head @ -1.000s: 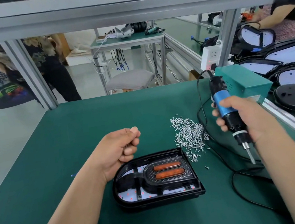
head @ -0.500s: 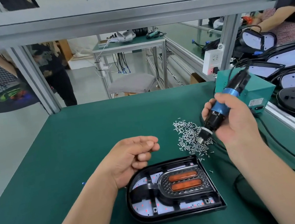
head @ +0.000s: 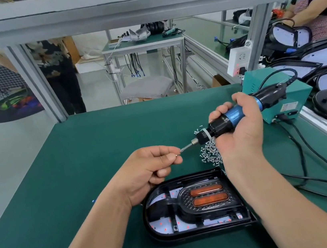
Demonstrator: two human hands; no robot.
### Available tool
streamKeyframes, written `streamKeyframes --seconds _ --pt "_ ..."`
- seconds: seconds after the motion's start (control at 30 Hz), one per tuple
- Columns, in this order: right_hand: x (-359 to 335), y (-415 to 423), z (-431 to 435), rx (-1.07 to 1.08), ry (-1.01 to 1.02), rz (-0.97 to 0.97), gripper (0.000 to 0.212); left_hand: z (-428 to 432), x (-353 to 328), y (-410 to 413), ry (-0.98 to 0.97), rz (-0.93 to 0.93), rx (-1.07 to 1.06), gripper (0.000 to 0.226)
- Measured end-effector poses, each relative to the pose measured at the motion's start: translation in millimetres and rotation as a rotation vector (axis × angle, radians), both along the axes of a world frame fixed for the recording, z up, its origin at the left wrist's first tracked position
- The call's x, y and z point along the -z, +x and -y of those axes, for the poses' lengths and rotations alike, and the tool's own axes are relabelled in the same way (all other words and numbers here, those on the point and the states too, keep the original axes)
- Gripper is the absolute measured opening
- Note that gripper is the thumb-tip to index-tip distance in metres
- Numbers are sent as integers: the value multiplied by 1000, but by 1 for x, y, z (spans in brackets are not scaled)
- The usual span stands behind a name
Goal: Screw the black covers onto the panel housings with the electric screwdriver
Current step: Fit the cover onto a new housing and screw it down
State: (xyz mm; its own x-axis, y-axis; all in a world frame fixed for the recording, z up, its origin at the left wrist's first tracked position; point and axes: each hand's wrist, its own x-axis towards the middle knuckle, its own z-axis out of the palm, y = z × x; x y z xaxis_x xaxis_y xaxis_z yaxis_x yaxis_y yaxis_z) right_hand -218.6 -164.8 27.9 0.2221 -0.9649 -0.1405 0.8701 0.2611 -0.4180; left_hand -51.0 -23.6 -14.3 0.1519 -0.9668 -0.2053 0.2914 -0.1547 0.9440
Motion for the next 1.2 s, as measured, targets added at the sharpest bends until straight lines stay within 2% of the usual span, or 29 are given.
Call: streamKeyframes --seconds 0.8,0.97,1.2 --pt "4 3 -5 -30 -116 -64 13 0 0 -2 13 48 -15 18" --pt "6 5 -4 -33 -165 -151 20 1 2 -3 18 137 -69 19" --pt "13 4 0 -21 -72 -131 32 0 1 -4 -1 142 -63 17"
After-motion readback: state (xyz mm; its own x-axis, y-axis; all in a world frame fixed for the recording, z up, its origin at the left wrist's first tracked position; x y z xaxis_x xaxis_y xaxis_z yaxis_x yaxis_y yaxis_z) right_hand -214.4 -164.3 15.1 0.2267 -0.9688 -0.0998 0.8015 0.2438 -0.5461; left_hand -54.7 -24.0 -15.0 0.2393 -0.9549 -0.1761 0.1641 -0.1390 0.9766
